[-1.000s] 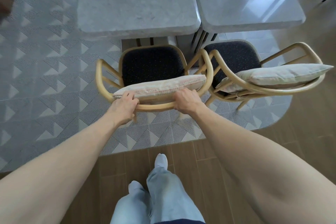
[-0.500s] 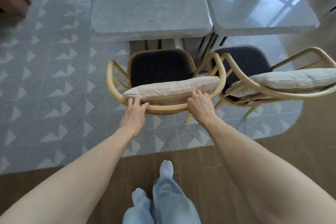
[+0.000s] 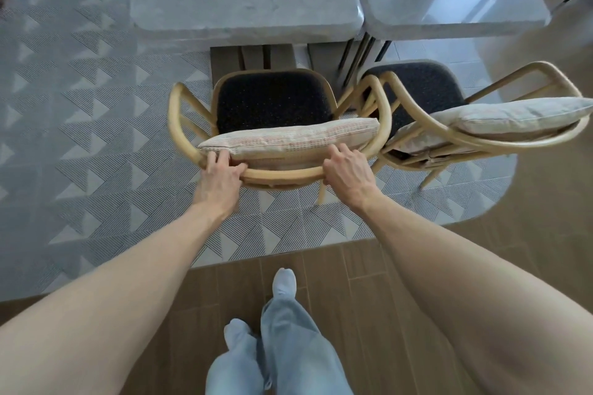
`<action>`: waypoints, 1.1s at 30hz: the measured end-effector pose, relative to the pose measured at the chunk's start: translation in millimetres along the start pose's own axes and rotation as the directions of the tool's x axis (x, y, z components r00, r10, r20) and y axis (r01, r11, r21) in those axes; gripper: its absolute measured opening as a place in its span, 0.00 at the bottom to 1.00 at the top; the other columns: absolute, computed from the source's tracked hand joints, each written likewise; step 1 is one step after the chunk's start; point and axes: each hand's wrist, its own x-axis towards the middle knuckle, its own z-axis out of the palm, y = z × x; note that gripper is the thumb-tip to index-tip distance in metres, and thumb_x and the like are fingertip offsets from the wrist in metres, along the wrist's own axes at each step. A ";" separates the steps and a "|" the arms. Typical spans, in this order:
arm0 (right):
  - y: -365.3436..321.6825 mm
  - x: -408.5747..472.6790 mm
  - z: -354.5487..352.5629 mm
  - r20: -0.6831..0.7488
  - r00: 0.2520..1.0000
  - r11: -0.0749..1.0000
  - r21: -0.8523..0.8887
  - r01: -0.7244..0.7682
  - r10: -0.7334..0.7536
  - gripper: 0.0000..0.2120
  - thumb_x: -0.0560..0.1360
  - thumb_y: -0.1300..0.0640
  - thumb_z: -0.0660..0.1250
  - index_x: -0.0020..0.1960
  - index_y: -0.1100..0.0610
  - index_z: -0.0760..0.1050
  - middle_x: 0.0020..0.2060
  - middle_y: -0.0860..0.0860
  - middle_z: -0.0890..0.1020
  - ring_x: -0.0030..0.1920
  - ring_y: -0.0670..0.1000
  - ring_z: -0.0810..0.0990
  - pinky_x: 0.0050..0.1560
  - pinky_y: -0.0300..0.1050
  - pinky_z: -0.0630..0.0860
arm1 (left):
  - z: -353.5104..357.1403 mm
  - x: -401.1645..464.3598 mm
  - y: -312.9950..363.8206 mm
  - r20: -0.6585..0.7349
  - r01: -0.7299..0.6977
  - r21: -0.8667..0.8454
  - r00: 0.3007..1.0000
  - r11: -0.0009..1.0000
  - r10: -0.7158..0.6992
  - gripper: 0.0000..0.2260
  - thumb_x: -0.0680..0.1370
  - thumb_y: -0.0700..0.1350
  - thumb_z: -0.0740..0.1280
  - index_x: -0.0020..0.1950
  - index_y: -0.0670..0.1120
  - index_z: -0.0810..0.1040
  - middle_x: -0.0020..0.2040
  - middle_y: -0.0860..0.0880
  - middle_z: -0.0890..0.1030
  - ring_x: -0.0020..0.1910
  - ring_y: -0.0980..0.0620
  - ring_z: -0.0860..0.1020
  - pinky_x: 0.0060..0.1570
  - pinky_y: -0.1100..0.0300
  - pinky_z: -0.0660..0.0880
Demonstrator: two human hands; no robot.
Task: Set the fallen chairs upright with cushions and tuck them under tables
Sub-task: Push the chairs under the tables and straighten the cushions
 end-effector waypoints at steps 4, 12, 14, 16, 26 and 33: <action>-2.3 -4.5 -5.0 -0.003 0.999 0.998 0.047 -0.037 0.037 0.14 0.79 0.52 0.68 0.56 0.61 0.83 0.54 0.56 0.79 0.56 0.55 0.77 0.52 0.51 0.76 | -7.1 -1.2 -1.3 0.036 0.005 -0.045 0.999 0.999 -0.003 0.20 0.81 0.45 0.67 0.73 0.47 0.75 0.65 0.42 0.68 0.67 0.42 0.65 0.68 0.44 0.71; -5.9 -6.6 -5.5 0.012 1.000 1.000 -0.012 -0.007 0.007 0.09 0.81 0.62 0.64 0.54 0.63 0.82 0.52 0.57 0.78 0.53 0.56 0.77 0.45 0.49 0.77 | -3.1 -2.7 5.6 -0.002 0.061 -0.100 0.998 0.993 -0.062 0.22 0.77 0.48 0.72 0.70 0.46 0.77 0.61 0.43 0.71 0.63 0.43 0.68 0.65 0.45 0.74; -4.3 -4.7 -5.3 0.017 1.000 0.999 -0.045 0.024 -0.024 0.09 0.81 0.63 0.63 0.52 0.63 0.83 0.51 0.57 0.78 0.52 0.56 0.77 0.44 0.49 0.78 | -0.7 -0.6 6.0 -0.011 0.077 -0.091 0.997 0.993 -0.079 0.18 0.78 0.47 0.70 0.68 0.45 0.79 0.59 0.43 0.70 0.62 0.43 0.69 0.63 0.45 0.75; -2.7 -2.6 -4.2 0.029 0.998 0.996 -0.063 0.057 -0.056 0.09 0.80 0.64 0.64 0.52 0.64 0.83 0.50 0.58 0.78 0.51 0.56 0.77 0.44 0.49 0.79 | 2.8 1.1 2.7 -0.014 0.046 0.009 0.999 0.999 -0.046 0.18 0.79 0.47 0.69 0.68 0.45 0.79 0.59 0.42 0.70 0.61 0.42 0.68 0.63 0.46 0.76; 4.0 -2.6 2.7 0.056 0.985 0.975 -0.143 0.168 -0.162 0.09 0.81 0.66 0.62 0.53 0.65 0.82 0.49 0.58 0.78 0.49 0.57 0.78 0.41 0.49 0.77 | 9.9 -1.0 -2.4 0.002 0.045 0.072 0.999 0.996 -0.045 0.17 0.80 0.46 0.68 0.67 0.45 0.79 0.60 0.42 0.71 0.64 0.41 0.68 0.63 0.46 0.76; -0.9 -8.3 -43.2 0.145 0.987 0.938 0.329 -0.109 0.064 0.06 0.77 0.57 0.68 0.50 0.60 0.80 0.50 0.57 0.84 0.51 0.59 0.83 0.47 0.52 0.79 | -28.2 -26.5 36.3 0.072 0.207 -0.407 0.978 0.890 -0.194 0.23 0.78 0.51 0.71 0.72 0.49 0.75 0.66 0.48 0.77 0.67 0.47 0.74 0.65 0.54 0.69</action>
